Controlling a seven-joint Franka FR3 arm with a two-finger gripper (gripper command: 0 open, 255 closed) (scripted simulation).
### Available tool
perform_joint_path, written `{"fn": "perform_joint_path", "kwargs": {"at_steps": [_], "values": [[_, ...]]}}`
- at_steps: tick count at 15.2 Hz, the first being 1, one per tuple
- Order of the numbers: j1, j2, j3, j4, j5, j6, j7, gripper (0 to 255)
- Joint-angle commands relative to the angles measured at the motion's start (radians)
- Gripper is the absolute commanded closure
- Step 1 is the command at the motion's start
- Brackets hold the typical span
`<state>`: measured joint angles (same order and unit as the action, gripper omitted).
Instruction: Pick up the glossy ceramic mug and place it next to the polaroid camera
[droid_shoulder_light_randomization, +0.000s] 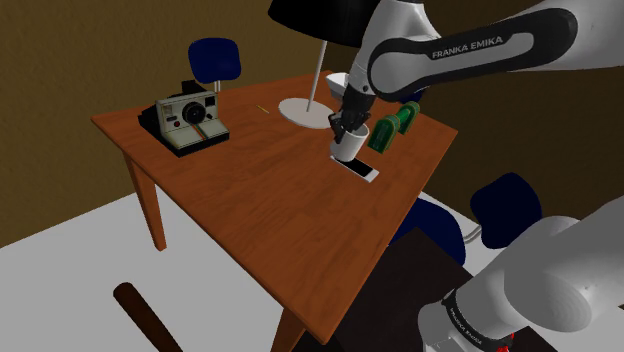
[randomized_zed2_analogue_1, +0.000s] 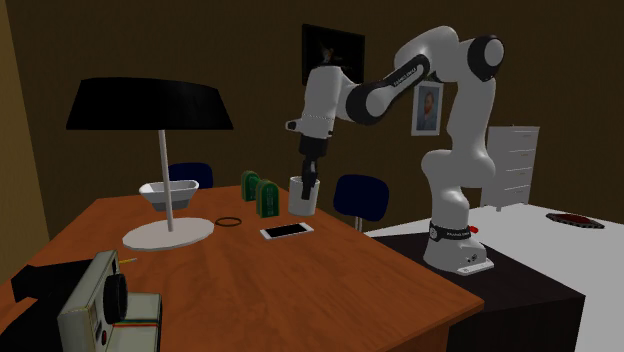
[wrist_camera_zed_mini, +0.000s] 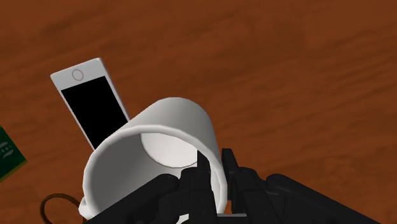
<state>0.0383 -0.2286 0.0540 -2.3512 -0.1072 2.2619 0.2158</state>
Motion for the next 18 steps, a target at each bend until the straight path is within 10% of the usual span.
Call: {"fn": "perform_joint_path", "kwargs": {"at_steps": [1, 18], "values": [[0.001, -0.009, -0.001, 0.021, 0.003, -0.030, -0.005, 255], [0.004, -0.063, -0.002, 0.200, 0.019, -0.262, -0.030, 255]]}}
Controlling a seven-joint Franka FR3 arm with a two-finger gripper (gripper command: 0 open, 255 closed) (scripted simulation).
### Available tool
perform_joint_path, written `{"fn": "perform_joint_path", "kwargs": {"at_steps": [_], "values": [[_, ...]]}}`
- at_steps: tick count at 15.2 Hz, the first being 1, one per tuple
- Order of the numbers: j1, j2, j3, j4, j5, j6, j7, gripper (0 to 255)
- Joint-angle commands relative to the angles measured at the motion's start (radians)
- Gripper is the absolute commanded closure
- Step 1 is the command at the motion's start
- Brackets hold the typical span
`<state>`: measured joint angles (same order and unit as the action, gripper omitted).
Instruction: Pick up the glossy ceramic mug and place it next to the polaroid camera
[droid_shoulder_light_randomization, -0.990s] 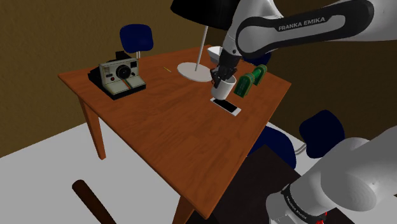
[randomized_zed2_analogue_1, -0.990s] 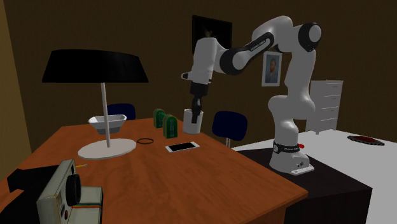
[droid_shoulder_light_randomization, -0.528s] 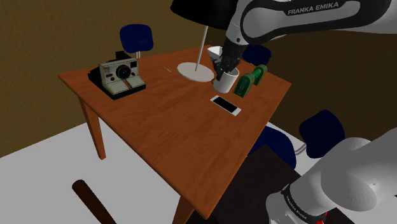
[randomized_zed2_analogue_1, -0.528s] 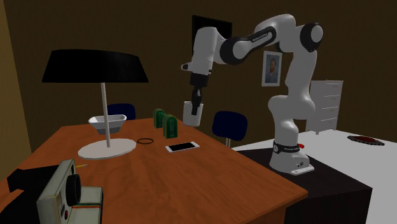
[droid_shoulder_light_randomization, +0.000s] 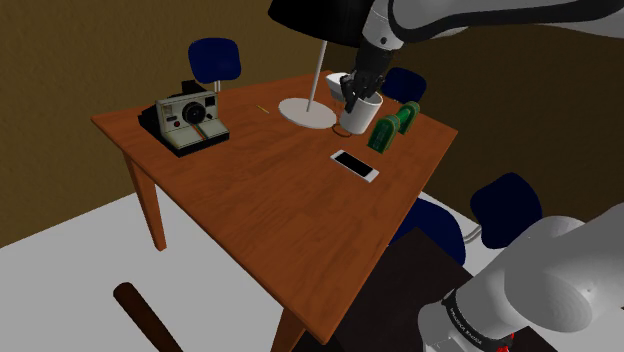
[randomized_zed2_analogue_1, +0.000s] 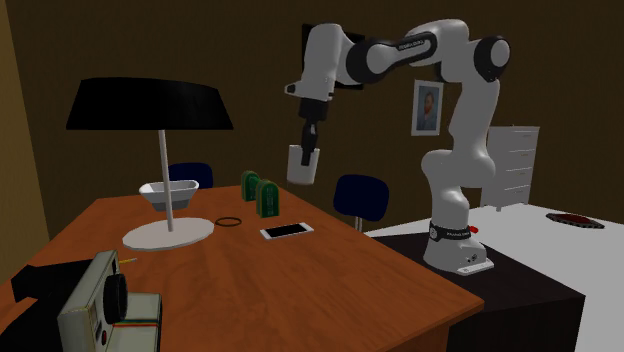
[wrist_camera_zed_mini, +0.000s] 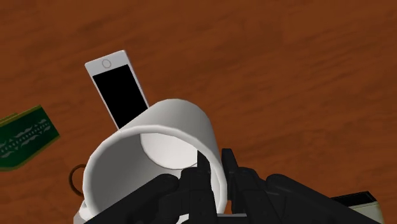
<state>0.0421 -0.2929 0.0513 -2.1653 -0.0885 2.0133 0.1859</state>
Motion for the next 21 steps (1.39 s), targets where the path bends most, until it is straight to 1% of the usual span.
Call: {"fn": "perform_joint_path", "kwargs": {"at_steps": [1, 7, 12, 17, 21], "values": [[0.000, 0.000, 0.000, 0.020, 0.001, -0.020, -0.001, 255], [0.042, 0.156, 0.080, 0.185, -0.013, -0.042, 0.124, 255], [0.082, 0.305, 0.134, 0.359, -0.045, -0.080, 0.225, 255], [0.136, 0.474, 0.173, 0.575, -0.093, -0.143, 0.317, 255], [0.196, 0.632, 0.190, 0.795, -0.136, -0.219, 0.377, 255]]}}
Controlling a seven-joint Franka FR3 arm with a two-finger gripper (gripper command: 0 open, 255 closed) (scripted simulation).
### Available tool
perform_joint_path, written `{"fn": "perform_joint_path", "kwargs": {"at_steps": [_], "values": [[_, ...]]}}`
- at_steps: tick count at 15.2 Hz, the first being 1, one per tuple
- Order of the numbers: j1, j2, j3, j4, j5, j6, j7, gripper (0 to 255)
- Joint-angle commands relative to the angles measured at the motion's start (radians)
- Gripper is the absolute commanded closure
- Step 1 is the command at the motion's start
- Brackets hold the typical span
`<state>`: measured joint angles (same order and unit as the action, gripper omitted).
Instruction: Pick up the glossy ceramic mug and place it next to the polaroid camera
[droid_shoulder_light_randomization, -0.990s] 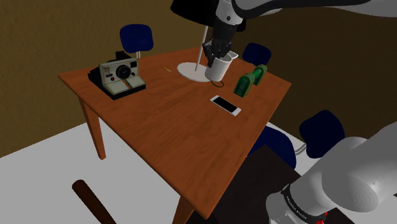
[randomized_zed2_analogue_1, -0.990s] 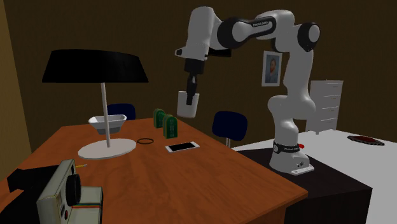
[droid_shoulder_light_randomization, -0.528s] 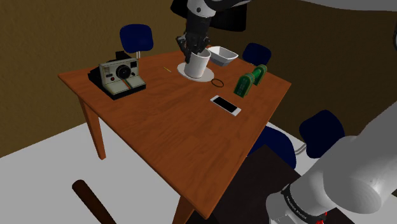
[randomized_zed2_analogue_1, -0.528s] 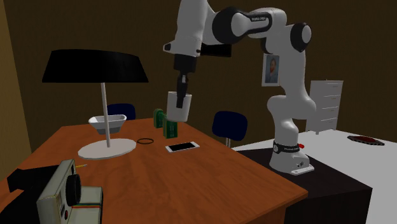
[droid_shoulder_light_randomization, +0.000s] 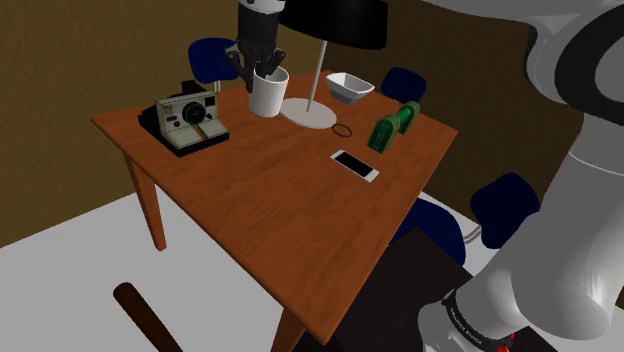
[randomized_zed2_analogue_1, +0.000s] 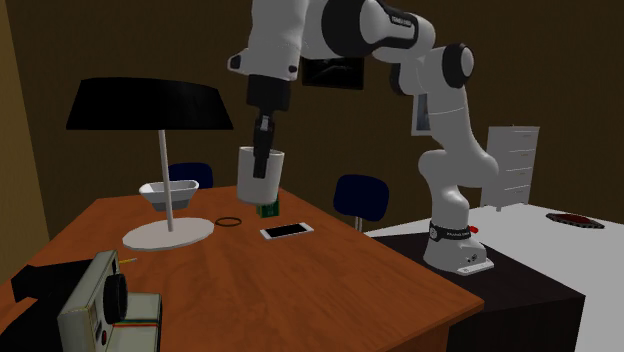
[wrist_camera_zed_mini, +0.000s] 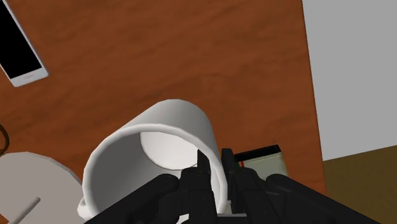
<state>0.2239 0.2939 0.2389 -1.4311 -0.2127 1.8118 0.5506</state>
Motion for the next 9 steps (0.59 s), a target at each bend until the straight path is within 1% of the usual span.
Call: {"fn": "perform_joint_path", "kwargs": {"at_steps": [1, 2, 9], "values": [[0.031, 0.090, 0.005, 0.125, -0.024, -0.041, 0.025, 255], [0.050, 0.137, 0.006, 0.195, -0.035, -0.067, 0.036, 255], [0.042, 0.126, 0.003, 0.085, -0.036, 0.031, 0.050, 255]]}}
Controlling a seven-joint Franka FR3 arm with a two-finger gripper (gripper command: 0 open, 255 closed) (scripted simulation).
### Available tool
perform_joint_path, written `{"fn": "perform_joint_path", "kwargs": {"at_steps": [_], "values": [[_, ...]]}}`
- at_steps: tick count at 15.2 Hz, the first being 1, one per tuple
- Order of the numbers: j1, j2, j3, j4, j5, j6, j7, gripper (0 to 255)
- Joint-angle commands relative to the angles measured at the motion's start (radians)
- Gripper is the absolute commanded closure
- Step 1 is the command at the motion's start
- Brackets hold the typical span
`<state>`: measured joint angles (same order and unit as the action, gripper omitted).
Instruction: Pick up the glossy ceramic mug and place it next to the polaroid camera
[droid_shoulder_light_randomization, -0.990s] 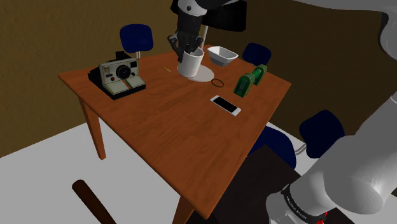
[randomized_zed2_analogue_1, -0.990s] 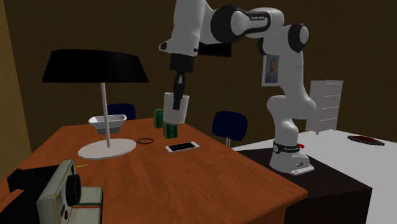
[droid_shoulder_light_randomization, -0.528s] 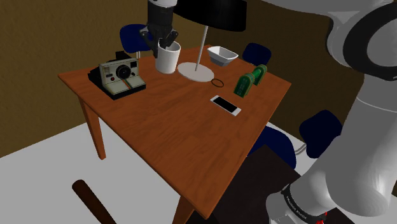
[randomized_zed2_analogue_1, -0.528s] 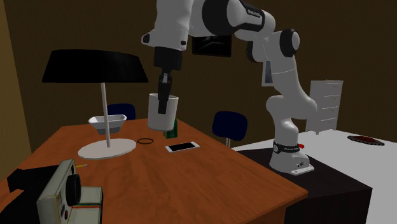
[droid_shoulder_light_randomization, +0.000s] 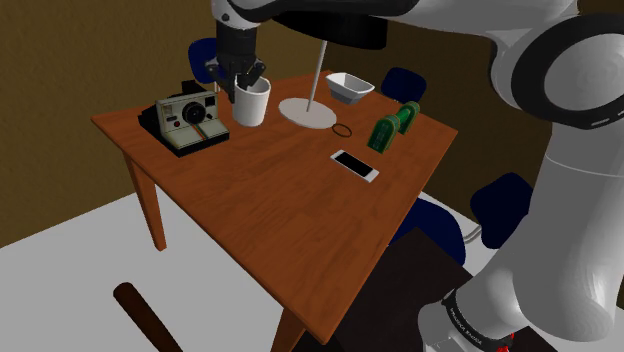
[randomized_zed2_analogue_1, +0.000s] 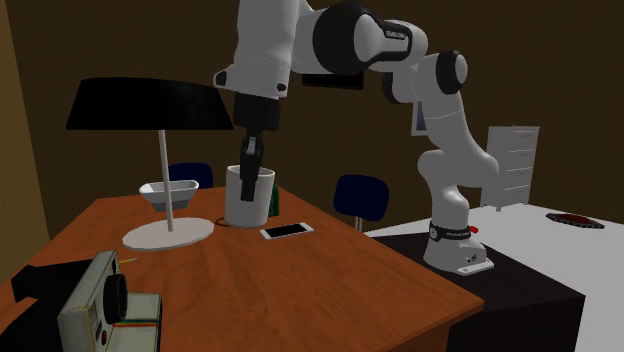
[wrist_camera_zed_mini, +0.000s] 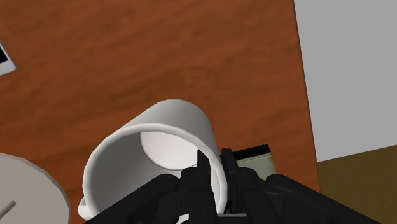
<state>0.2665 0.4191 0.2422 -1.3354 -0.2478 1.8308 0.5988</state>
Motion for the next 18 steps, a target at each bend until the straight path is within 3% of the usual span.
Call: {"fn": "perform_joint_path", "kwargs": {"at_steps": [1, 18], "values": [[-0.002, 0.000, -0.001, -0.025, -0.001, 0.026, 0.004, 255], [-0.009, 0.033, -0.011, -0.204, -0.025, 0.233, 0.044, 255]]}}
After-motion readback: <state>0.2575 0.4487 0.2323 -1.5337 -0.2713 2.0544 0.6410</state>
